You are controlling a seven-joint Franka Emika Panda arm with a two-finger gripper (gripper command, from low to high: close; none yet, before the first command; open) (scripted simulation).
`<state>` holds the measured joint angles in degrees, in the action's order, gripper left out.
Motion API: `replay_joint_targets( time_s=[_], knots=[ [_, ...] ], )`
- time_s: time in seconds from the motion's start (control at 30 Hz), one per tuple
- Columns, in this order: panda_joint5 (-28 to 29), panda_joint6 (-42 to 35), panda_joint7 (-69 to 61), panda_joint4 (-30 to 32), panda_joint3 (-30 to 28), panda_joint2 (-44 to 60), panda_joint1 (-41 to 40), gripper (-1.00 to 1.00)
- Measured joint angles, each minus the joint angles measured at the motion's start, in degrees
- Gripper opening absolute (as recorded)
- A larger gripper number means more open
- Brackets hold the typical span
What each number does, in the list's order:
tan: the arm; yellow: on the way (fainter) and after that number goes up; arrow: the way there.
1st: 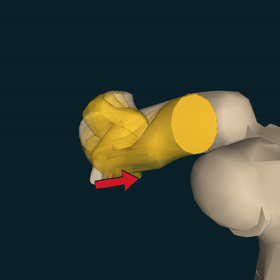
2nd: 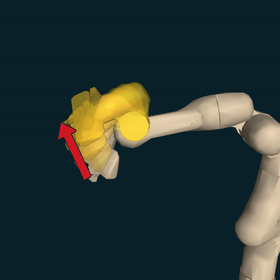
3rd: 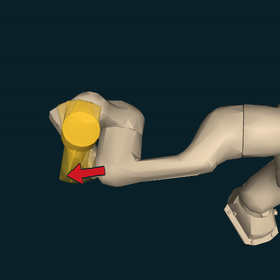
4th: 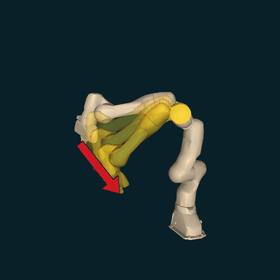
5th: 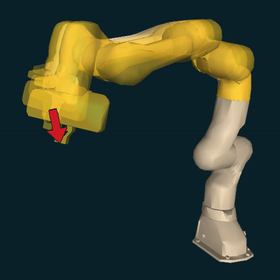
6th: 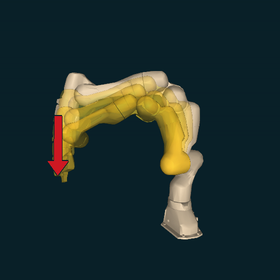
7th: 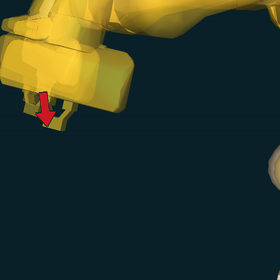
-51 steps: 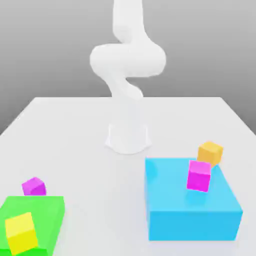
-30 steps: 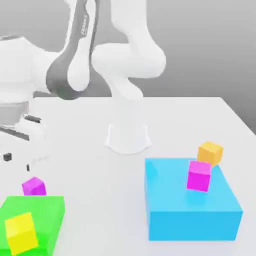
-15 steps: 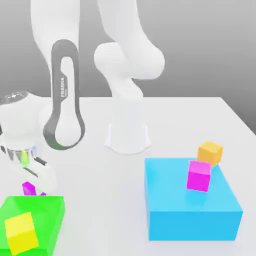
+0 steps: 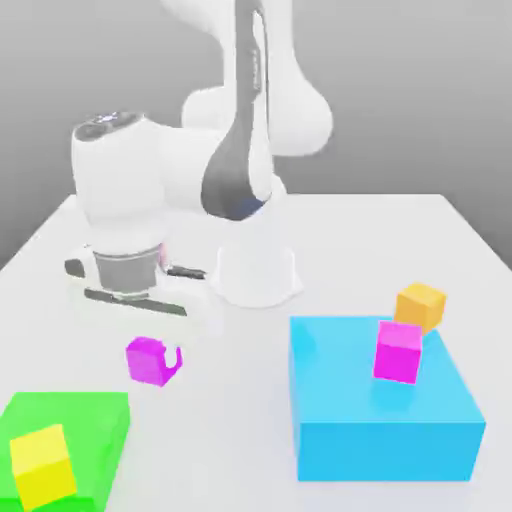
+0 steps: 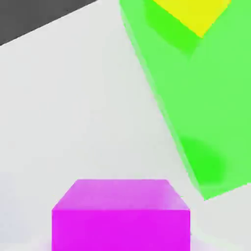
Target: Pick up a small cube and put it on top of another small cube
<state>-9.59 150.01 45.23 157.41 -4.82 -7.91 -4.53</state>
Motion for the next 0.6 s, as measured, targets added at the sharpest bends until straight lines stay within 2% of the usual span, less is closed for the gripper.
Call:
replay_joint_targets(
  time_s=[0.43, 0.6],
  knots=[
    [-5.3, -17.2, 16.7, 3.1, 25.9, -20.8, 24.9, -1.00],
    [-5.4, -7.9, 18.3, 5.8, 29.7, -14.2, 25.4, -1.00]
  ],
)
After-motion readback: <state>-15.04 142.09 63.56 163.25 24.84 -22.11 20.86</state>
